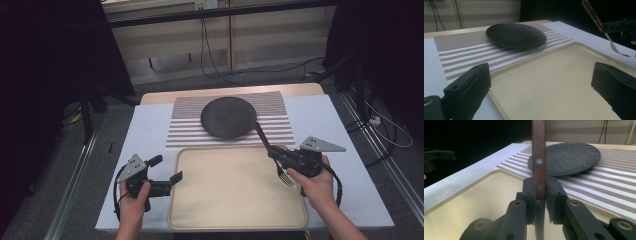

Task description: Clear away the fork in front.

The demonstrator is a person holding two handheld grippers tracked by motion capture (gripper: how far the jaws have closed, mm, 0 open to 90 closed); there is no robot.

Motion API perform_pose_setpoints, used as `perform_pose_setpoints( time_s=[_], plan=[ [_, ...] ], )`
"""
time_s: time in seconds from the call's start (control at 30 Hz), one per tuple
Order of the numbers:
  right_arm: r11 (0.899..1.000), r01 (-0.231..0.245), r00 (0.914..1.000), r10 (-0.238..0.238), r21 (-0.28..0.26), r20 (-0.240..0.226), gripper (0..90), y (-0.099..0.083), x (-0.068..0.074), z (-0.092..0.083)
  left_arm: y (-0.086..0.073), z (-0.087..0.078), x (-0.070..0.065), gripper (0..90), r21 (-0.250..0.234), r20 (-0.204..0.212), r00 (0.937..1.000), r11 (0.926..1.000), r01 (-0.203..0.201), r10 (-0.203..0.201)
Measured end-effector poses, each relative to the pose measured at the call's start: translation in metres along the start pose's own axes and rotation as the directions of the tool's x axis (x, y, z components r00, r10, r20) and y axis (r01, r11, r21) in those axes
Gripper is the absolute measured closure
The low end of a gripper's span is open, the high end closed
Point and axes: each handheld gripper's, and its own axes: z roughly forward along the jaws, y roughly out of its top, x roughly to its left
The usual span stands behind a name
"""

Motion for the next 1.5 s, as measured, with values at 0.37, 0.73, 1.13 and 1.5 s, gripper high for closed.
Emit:
perform_pose_setpoints(
  time_s=[0.37, 0.73, 1.13, 1.5],
  plan=[
    [1.0, 0.017, 0.9977, -0.017, 0.004, -0.065, 78.4, 0.001, 0.019, 0.019, 0.015, 0.023, -0.017, 2.9, 0.023, 0.037, 0.9993, 0.9997, 0.0, -0.001],
    [0.999, 0.045, 0.9958, -0.044, 0.008, -0.08, 78.4, -0.001, 0.028, 0.026, 0.026, 0.049, -0.032, 3.1, 0.025, 0.047, 0.9987, 0.9996, 0.016, -0.017],
    [0.998, 0.059, 0.9935, -0.058, 0.009, -0.098, 78.4, -0.003, 0.035, 0.03, 0.037, 0.079, -0.047, 3.3, 0.036, 0.075, 0.997, 0.9992, 0.019, -0.022],
    [0.997, 0.079, 0.9898, -0.078, 0.001, -0.119, 78.4, -0.006, 0.04, 0.034, 0.041, 0.095, -0.059, 7.2, 0.048, 0.087, 0.995, 0.9979, 0.045, -0.049]
  ],
)
